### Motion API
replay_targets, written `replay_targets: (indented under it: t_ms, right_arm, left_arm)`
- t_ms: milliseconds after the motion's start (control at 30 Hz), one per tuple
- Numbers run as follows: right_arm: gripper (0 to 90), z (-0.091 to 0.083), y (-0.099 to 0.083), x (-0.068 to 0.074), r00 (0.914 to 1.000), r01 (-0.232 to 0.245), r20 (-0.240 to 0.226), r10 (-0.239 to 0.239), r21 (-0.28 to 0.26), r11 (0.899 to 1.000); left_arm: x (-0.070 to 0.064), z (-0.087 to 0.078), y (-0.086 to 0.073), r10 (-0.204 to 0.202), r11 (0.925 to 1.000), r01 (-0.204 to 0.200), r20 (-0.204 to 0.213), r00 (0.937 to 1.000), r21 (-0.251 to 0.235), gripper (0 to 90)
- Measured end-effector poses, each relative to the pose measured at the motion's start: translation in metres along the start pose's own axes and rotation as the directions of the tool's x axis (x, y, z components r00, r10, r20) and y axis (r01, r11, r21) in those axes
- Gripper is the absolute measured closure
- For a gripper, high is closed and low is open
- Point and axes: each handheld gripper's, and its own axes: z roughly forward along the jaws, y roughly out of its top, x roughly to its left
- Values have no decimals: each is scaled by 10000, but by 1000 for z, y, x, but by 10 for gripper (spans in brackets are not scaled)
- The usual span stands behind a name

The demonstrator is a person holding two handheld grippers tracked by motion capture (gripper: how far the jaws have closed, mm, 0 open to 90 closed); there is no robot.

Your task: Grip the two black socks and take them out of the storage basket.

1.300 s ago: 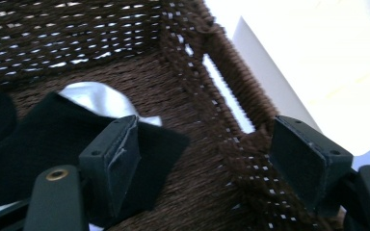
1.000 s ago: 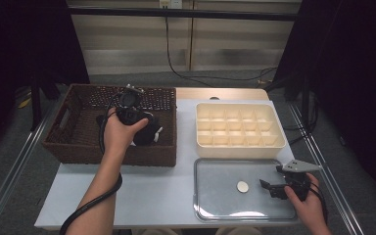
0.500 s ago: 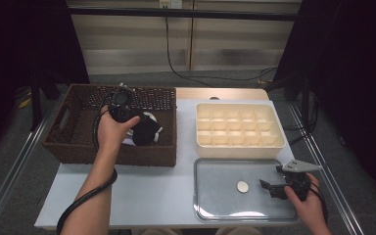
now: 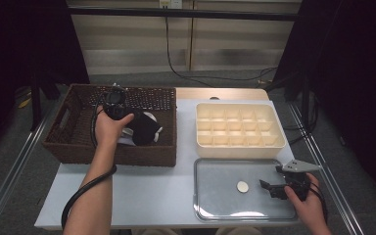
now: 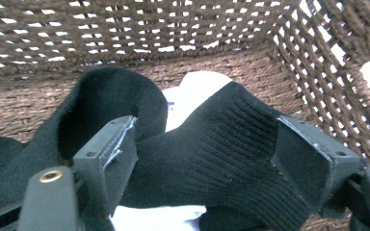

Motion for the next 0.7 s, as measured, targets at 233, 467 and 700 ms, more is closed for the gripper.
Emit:
replay_targets:
  t_ms: [233,467,700]
  right_arm:
    - [141,0,0,0,10000,9,-7,-9,-8,10000]
    - [141,0,0,0,10000,21,-22,-21,-9,10000]
    - [141,0,0,0,10000,17,-27,-17,-7,10000]
  left_arm:
    - [4,9,-3,-143,9995,142,51,9999,270,199]
    - [3,12,-6,-389,9946,396,-92,9992,962,424]
    - [-6,2,-2,-127,9900,131,-36,9999,1406,737]
